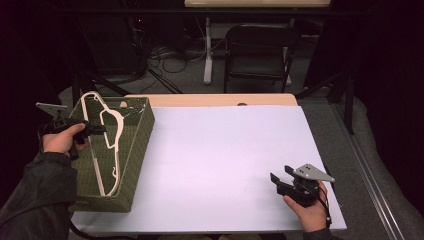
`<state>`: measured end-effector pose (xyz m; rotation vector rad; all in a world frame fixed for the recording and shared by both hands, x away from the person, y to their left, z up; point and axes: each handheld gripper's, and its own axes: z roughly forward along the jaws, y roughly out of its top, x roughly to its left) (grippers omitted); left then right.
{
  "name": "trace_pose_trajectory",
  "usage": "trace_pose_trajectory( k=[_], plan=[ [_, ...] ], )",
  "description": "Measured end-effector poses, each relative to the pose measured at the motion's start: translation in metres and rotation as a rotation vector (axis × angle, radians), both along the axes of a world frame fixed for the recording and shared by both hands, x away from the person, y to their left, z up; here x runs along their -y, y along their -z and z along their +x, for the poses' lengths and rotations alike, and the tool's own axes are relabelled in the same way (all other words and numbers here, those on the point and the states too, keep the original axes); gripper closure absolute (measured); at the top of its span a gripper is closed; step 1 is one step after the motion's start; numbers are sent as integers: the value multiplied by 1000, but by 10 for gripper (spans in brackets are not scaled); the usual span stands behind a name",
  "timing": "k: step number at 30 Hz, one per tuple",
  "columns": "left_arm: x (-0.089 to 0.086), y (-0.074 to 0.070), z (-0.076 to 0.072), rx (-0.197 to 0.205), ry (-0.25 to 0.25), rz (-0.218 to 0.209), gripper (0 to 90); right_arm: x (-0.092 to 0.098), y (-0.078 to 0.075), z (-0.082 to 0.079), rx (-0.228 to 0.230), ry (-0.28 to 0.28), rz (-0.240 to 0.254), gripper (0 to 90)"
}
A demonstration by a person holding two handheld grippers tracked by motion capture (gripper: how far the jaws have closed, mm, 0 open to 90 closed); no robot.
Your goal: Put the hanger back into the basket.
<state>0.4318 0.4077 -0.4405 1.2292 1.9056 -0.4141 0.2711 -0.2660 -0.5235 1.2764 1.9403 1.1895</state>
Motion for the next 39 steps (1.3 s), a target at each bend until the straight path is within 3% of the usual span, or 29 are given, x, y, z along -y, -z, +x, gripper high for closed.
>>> trace_pose_trajectory(
  k=[9, 15, 22, 29, 32, 33, 34, 36, 39],
  plan=[
    [1, 9, 4, -27, -16, 32, 860, 0, 0, 0, 2, 0, 1, 393],
    [4, 16, 7, -34, -12, 26, 862, 0, 0, 0, 0, -1, 2, 393],
    [5, 13, 7, -14, -3, 15, 862, 0, 0, 0, 1, -2, 2, 393],
    [1, 19, 4, -32, -25, 21, 860, 0, 0, 0, -1, -2, 1, 393],
    [2, 20, 5, -37, -22, 38, 858, 0, 1, 0, -1, -3, 0, 393],
    [5, 20, 6, -45, -16, 68, 857, 0, 1, 0, -1, -3, 0, 393],
    [5, 20, 6, -45, -16, 68, 855, 0, 1, 0, -1, -3, 0, 393],
    [11, 21, 9, -54, -5, 128, 853, -1, 1, 0, -1, -3, 0, 393],
    [14, 22, 10, -61, -7, 151, 850, -1, 1, 1, 0, -5, -1, 393]
  ],
)
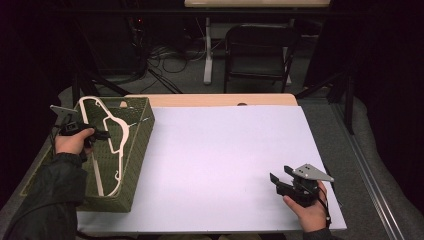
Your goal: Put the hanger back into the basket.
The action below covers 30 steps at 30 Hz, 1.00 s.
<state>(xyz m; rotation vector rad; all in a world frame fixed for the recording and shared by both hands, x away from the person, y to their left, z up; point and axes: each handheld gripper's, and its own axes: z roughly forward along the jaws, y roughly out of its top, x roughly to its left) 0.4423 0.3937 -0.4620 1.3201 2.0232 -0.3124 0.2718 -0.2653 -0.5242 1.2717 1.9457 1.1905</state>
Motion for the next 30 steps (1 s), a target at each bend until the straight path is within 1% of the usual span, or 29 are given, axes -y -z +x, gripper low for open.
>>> trace_pose_trajectory(
  k=[3, 4, 5, 6, 7, 8, 9, 10, 11, 12, 13, 15, 16, 18, 20, 22, 23, 24, 25, 27, 29, 30],
  plan=[
    [-1, 1, 1, 1, 6, -6, 850, 0, 0, 0, -1, 0, 0, 393],
    [-1, 2, 2, -8, 8, -9, 850, 0, 0, 0, 3, -1, 4, 393],
    [-1, 2, 2, -8, 8, -9, 849, 0, 0, 0, 3, -1, 4, 393],
    [1, 4, 4, -6, 14, -1, 847, 0, 0, 0, -10, -7, -4, 394],
    [1, 4, 4, -6, 14, -1, 849, 0, 0, 0, -10, -7, -4, 394],
    [8, 8, 7, -57, 61, 73, 851, -1, 0, 1, -4, -5, 2, 394],
    [12, 13, 9, -77, 91, 98, 849, -1, 0, 1, -2, -7, 1, 394],
    [14, 15, 10, -79, 92, 106, 848, -2, 0, 1, -2, -7, 2, 394],
    [16, 17, 10, -71, 88, 117, 848, -2, 0, 1, -2, -8, 1, 394],
    [15, 20, 10, -64, 77, 108, 848, -1, 0, 1, -4, -7, 1, 394],
    [13, 23, 10, -71, 65, 79, 848, -1, 1, 1, -4, -6, 2, 394],
    [11, 23, 10, -70, 59, 75, 846, -1, 1, 1, -5, -5, 1, 394],
    [9, 22, 9, -73, 63, 91, 845, -1, 1, 1, -3, -5, 1, 394],
    [6, 22, 7, -65, 62, 72, 845, 0, 1, 1, -7, -6, 0, 394],
    [7, 23, 7, -81, 63, 114, 841, 0, 1, 2, -6, -7, 3, 395],
    [7, 24, 7, -83, 68, 109, 837, -1, 1, 1, -5, -7, 1, 394],
    [7, 24, 6, -75, 70, 125, 828, -1, 1, 1, -1, -7, 3, 395],
    [8, 24, 6, -66, 60, 131, 808, -1, 0, 1, -1, -6, 4, 394],
    [8, 24, 6, -66, 60, 131, 807, -1, 0, 1, -1, -6, 4, 394],
    [7, 26, 5, -78, 72, 130, 796, -1, 0, 1, -5, -6, 1, 394],
    [6, 27, 4, -71, 73, 134, 746, 0, 0, 1, -5, -6, 0, 394],
    [6, 26, 4, -63, 68, 133, 746, 0, 0, 1, -5, -5, 0, 394]
  ],
)
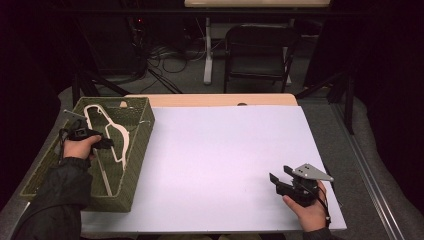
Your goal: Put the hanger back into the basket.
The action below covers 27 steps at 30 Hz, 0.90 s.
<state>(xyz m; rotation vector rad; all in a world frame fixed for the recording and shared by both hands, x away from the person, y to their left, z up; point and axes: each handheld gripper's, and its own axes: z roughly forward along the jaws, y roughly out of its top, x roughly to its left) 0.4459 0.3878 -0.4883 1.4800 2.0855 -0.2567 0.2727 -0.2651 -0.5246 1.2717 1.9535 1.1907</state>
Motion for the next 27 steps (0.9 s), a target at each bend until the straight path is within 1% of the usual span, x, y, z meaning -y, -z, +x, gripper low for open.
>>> trace_pose_trajectory(
  k=[1, 2, 3, 4, 5, 6, 7, 8, 9, 10, 11, 12, 13, 14, 15, 16, 17, 18, 19, 20, 21, 22, 25, 26, 27],
  plan=[
    [0, -2, -1, 12, -2, 7, 696, 1, 0, 0, 0, 1, 1, 394],
    [0, -3, -1, 27, 5, 12, 668, 1, 0, 0, 2, 0, 4, 394],
    [0, -3, -1, 27, 5, 12, 650, 1, 0, 0, 3, 1, 5, 394],
    [0, -8, -3, 52, 10, 28, 647, 1, 0, 0, 4, 2, 6, 394],
    [0, -8, -3, 52, 10, 28, 638, 1, 0, 0, 4, 2, 6, 394],
    [0, -13, -5, 90, 16, 59, 623, 1, 0, 0, 6, 2, 4, 394],
    [1, -15, -7, 106, 23, 80, 613, 1, -1, -1, 3, 1, 1, 394],
    [1, -15, -7, 114, 31, 92, 594, 1, -1, 0, 3, 2, 1, 394],
    [1, -15, -7, 114, 31, 92, 582, 1, -1, 0, 3, 2, 1, 394],
    [2, -18, -10, 134, 45, 111, 570, 1, -1, 0, 3, 1, 1, 394],
    [2, -18, -10, 134, 45, 111, 559, 1, -1, 0, 3, 1, 1, 394],
    [3, -21, -12, 164, 59, 127, 549, 0, -1, 0, 3, 0, -1, 394],
    [3, -22, -14, 176, 68, 140, 536, 0, 0, 0, 8, 2, -2, 394],
    [4, -23, -15, 185, 66, 151, 521, 0, 0, 0, 7, 3, -1, 394],
    [4, -23, -15, 185, 66, 151, 512, 0, 0, 0, 7, 3, -1, 394],
    [3, -25, -16, 195, 77, 167, 512, -1, -1, 0, 8, 2, -1, 394],
    [3, -27, -19, 231, 90, 193, 487, -1, -1, 0, 9, 1, 1, 394],
    [3, -27, -19, 231, 90, 193, 481, -1, -1, 0, 9, 1, 1, 394],
    [3, -31, -22, 250, 101, 218, 480, 0, -1, -1, 10, 1, 0, 393],
    [4, -33, -24, 267, 104, 228, 480, 0, -1, 0, 8, 1, -1, 393],
    [4, -33, -24, 267, 104, 228, 479, 0, -1, 0, 10, -1, -3, 393],
    [4, -39, -28, 282, 120, 245, 478, 0, -1, 0, 11, 2, -3, 393],
    [7, -48, -35, 323, 153, 278, 473, -1, -1, 0, 9, 0, -3, 392],
    [8, -51, -37, 332, 161, 284, 473, -1, -1, 0, 10, -3, -3, 392],
    [8, -51, -37, 332, 161, 284, 473, -1, -1, 0, 10, -5, -5, 392]
  ],
)
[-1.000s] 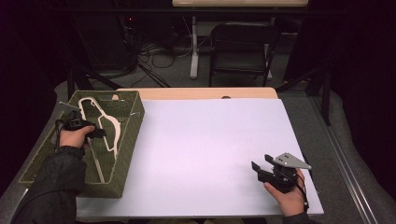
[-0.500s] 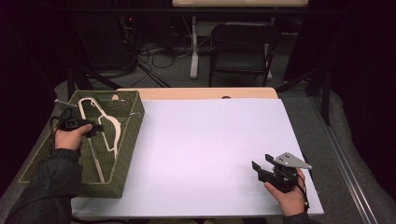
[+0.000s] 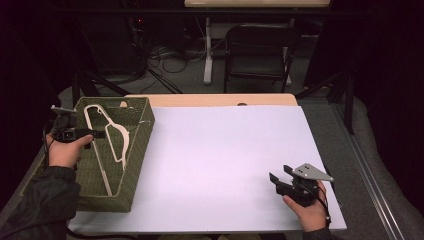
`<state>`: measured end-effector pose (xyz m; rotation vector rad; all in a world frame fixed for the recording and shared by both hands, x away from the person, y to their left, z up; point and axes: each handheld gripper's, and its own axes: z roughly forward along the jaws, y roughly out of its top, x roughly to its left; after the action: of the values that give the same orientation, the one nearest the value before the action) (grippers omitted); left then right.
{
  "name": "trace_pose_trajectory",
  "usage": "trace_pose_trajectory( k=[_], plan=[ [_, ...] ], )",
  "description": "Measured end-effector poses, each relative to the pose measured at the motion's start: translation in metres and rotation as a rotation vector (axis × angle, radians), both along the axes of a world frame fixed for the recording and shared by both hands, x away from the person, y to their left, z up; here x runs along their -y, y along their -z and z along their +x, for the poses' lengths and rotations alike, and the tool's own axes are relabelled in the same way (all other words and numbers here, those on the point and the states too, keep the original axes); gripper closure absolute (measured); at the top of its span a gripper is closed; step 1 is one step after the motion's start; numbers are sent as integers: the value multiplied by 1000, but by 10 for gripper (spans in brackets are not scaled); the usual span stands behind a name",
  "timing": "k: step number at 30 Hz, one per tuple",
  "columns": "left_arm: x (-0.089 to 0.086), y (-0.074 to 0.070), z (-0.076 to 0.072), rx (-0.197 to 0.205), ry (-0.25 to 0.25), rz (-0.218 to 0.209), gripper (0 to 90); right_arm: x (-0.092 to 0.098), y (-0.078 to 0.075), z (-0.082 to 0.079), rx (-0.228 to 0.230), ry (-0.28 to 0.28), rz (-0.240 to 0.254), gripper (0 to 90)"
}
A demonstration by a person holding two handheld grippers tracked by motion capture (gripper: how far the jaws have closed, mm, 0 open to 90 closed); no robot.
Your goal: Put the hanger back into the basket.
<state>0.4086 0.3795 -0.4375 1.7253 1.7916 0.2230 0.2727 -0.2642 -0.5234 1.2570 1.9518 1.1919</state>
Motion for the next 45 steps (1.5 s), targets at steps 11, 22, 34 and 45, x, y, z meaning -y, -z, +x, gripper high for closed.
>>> trace_pose_trajectory(
  k=[11, 22, 34, 45],
  plan=[
    [51, -23, -45, 197, 231, 90, 463, 0, -1, 0, 0, -1, 2, 392],
    [100, -25, -73, 329, 385, 66, 457, 0, 0, 0, -5, 1, 5, 391],
    [134, -2, -97, 401, 445, 122, 456, 0, 0, 0, -6, -4, 7, 391],
    [161, 20, -120, 425, 483, 97, 450, -1, 0, 0, -14, -10, 4, 391]
  ],
)
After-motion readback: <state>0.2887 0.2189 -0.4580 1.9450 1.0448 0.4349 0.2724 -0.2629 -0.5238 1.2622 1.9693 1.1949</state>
